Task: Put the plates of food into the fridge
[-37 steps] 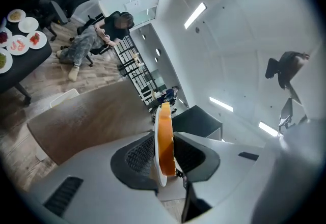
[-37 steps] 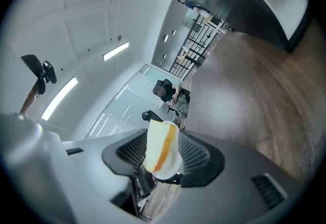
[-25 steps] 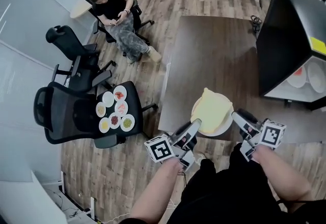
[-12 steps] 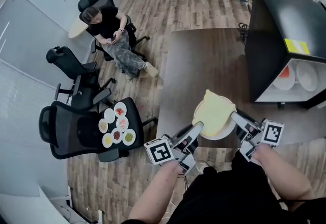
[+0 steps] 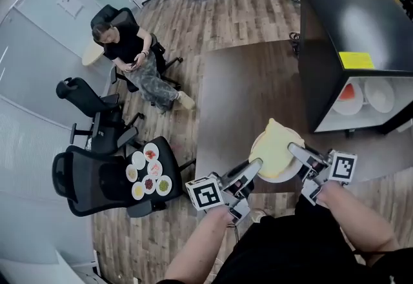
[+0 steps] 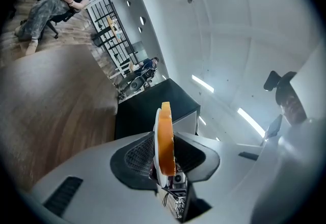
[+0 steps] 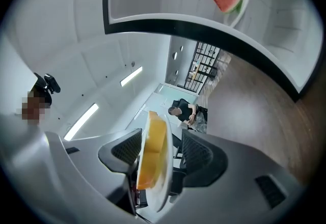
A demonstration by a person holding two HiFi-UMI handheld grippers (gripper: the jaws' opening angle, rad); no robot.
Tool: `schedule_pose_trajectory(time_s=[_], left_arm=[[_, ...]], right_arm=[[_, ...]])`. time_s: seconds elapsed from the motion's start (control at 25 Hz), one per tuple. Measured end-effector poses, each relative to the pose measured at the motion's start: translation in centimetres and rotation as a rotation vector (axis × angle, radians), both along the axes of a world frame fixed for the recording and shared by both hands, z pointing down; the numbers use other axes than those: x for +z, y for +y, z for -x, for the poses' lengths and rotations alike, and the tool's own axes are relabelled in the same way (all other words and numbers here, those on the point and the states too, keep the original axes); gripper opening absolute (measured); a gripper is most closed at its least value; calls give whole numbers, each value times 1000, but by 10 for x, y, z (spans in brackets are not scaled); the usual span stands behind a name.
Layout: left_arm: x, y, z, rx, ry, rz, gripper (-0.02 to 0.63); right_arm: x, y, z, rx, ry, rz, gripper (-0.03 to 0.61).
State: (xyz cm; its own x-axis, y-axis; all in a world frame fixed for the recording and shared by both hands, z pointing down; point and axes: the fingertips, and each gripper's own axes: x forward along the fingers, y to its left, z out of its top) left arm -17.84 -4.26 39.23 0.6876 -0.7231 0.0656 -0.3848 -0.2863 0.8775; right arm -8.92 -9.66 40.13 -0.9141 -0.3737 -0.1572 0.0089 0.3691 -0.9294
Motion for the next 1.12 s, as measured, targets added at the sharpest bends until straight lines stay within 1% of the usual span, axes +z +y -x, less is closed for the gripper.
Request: schedule_pose_trajectory(time_s=[0.12,0.2,0.24,0.32,0.44,0.56,0.64,0.8,0.96,1.04,1.12], left_arm=[[0,-5,-4,9,-23,-5,114],[1,-8,-9,16,-30,1,114],[1,-10,-11,19,-30,2,114],[0,-13,-16,27,-30,-2,114],[-2,-21,-28,38,-66,-29,115],[-3,-28,-46,64,-135,-49,115],[-1,-31,-51,83,-189,-71,119],[-3,-34,-56,121,-258,-151,129],[-8,-37,-73,159,-332,-209,140],[-6,-39,-81,171,-348,-218,143],[-6,-41,-87,183,-338,-214,144]], right_arm=[[-1,-5,-9,20,-14,5,241],[0,-7,-16,32,-1,-7,158],[0,-8,-19,37,3,-13,152],[-1,-10,-24,46,2,-18,144],[0,-14,-38,66,-1,-15,135],[1,-19,-56,98,0,-13,126],[4,-20,-62,118,-7,-5,123],[8,-19,-68,157,-46,44,121],[8,-19,-86,186,-59,50,118],[8,-20,-96,193,-60,54,118],[9,-19,-103,202,-61,59,118]])
